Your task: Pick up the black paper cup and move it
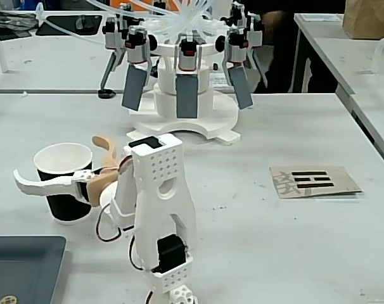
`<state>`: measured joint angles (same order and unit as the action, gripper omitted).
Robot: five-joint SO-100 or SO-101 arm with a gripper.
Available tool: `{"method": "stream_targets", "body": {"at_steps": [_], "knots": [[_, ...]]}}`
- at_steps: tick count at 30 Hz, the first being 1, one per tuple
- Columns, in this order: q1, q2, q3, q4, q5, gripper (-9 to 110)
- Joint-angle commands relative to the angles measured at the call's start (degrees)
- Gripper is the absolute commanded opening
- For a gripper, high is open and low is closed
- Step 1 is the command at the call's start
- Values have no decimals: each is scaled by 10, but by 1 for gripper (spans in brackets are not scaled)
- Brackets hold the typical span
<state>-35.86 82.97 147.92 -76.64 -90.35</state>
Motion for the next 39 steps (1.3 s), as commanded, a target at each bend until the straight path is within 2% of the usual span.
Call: {"method": "stream_targets", "body": {"at_steps": [1,15,39], "knots": [[-8,-9,-49,2,4,49],[-21,-83,-116,3,11,48],[-28,-123,-134,11,29,45]]}}
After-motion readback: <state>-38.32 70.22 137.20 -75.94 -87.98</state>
